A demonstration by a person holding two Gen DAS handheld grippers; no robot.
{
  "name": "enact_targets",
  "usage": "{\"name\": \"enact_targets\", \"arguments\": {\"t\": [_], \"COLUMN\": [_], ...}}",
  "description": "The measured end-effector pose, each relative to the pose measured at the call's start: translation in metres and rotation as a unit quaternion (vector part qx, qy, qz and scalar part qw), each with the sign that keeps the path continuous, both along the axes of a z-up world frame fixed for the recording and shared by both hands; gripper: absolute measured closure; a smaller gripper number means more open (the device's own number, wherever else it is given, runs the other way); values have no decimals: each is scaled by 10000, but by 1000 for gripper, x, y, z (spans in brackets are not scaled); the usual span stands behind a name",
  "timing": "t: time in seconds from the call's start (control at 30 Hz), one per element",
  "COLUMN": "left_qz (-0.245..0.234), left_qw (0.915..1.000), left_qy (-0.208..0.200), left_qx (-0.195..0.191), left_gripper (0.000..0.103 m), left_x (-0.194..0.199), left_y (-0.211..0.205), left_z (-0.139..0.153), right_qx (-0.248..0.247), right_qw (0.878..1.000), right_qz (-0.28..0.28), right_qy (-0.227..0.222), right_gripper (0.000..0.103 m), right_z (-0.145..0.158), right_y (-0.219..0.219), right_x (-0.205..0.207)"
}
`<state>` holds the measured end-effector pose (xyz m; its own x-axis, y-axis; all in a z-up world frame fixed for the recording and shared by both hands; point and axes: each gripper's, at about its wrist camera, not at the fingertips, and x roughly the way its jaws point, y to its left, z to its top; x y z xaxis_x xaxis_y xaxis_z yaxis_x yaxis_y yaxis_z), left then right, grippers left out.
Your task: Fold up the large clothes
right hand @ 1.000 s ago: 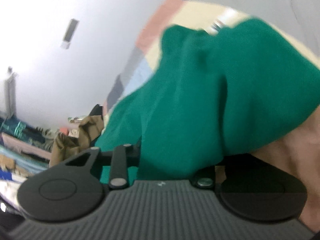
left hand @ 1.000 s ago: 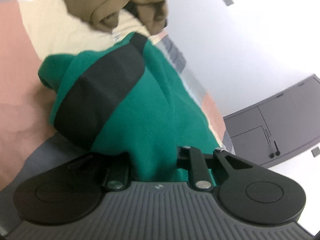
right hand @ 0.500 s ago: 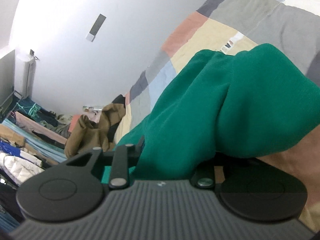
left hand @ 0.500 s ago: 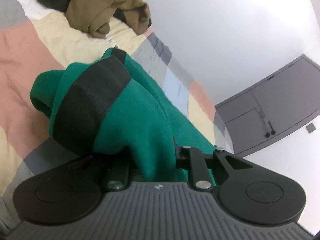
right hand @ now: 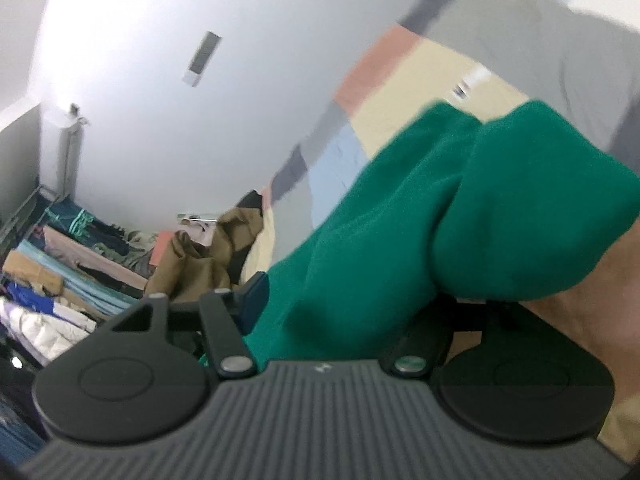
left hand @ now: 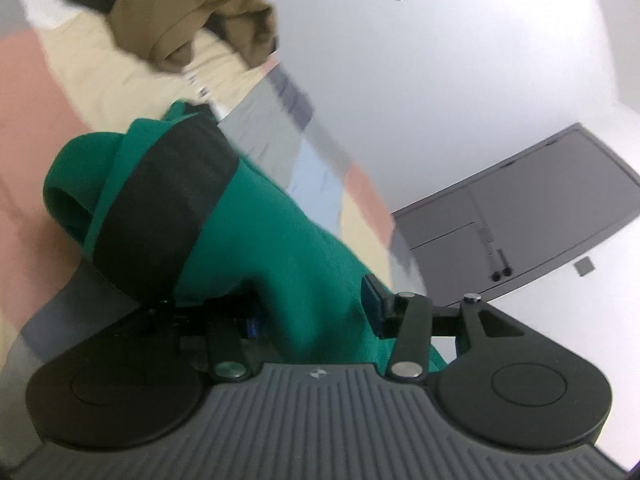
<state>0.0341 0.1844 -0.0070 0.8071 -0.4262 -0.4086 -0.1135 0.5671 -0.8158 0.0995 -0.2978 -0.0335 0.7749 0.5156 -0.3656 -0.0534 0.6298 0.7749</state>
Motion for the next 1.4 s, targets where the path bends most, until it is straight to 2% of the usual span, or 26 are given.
{"name": "enact_targets", "arguments": {"t": [0.13, 0.23, 0.4, 0.57, 0.67, 0.77, 0.87, 1.0, 1.1, 1.13, 1.23, 1.4], "left_qz": [-120, -236, -262, -148, -68, 30, 35, -180, -465, -477, -448, -489], "left_qw": [9988, 9956, 9899, 9843, 9760, 9619, 9580, 9534, 9345, 9331, 9412, 9387], "left_qy": [-381, -692, -1150, -1382, -1570, -1692, -1458, -706, -208, -129, 16, 195], "left_qx": [269, 588, 792, 1091, 1510, 2149, 2470, 2929, 3523, 3562, 3350, 3406], "left_gripper": [50, 49, 48, 48, 48, 47, 47, 47, 48, 48, 51, 51], "left_x": [16, 35, 63, 94, 114, 146, 184, 235, 263, 267, 282, 302], "left_y": [-2, -7, -8, -14, -18, -25, -24, -22, -24, -22, -10, -5], "left_z": [10, 19, 27, 29, 35, 36, 25, -7, -37, -45, -62, -74], "right_qx": [-560, -757, -994, -1363, -1667, -2097, -2479, -2726, -3036, -3104, -3149, -3183], "right_qw": [9973, 9952, 9917, 9833, 9766, 9663, 9566, 9518, 9449, 9433, 9434, 9441], "right_qz": [92, 100, 82, -61, -128, -128, -100, 43, 218, 298, 464, 557], "right_qy": [-459, -605, -811, -1203, -1350, -1485, -1530, -1405, -1209, -1143, -936, -658], "right_gripper": [36, 36, 36, 36, 34, 33, 30, 30, 30, 30, 29, 27], "right_z": [16, 22, 28, 30, 28, 25, 16, -7, -30, -38, -55, -63], "right_y": [5, 9, 10, 9, 11, 17, 25, 31, 40, 43, 47, 53], "right_x": [13, 34, 71, 95, 113, 136, 163, 197, 221, 228, 248, 268]}}
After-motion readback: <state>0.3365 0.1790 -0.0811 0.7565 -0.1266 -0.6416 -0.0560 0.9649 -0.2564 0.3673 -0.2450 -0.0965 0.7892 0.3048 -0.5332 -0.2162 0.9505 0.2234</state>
